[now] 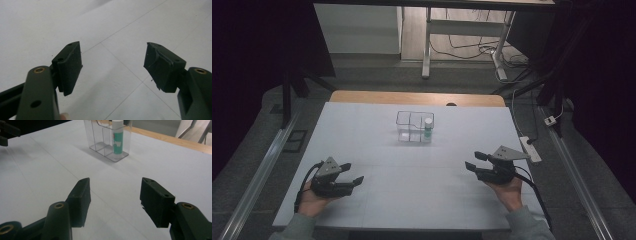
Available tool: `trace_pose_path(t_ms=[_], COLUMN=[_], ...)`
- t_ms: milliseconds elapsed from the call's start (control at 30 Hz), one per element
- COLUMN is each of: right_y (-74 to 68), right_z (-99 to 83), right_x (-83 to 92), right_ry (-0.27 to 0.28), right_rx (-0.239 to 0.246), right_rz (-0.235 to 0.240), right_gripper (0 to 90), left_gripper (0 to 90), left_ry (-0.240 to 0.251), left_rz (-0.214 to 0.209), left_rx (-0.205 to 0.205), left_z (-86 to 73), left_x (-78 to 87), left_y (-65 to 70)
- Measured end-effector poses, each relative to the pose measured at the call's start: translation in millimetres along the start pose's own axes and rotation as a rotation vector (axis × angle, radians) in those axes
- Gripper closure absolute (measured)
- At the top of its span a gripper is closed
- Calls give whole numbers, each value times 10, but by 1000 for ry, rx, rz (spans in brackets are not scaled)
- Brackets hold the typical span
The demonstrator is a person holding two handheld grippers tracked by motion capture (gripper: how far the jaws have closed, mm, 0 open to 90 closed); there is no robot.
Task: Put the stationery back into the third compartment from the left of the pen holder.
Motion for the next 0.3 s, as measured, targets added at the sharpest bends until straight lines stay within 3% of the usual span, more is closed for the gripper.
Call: trace_pose_path(t_ms=[300], right_y=[35], right_z=[-111], right_x=[33], right_ry=[-19], right_rx=[13], right_rz=[1], right_gripper=[410], left_gripper=[303], left_ry=[4], left_rz=[-3], left_rx=[1], left_z=[18], left_x=[-5], left_y=[8])
Point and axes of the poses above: each handheld gripper's, and its own axes: x roughly backward along the jaws, z roughly out of its top, y roughly to its right, the point moved 9 cm from there along -x, roughly forward along the jaws, and after that the axes turned 11 degrees about -x, right-handed, at the moved point
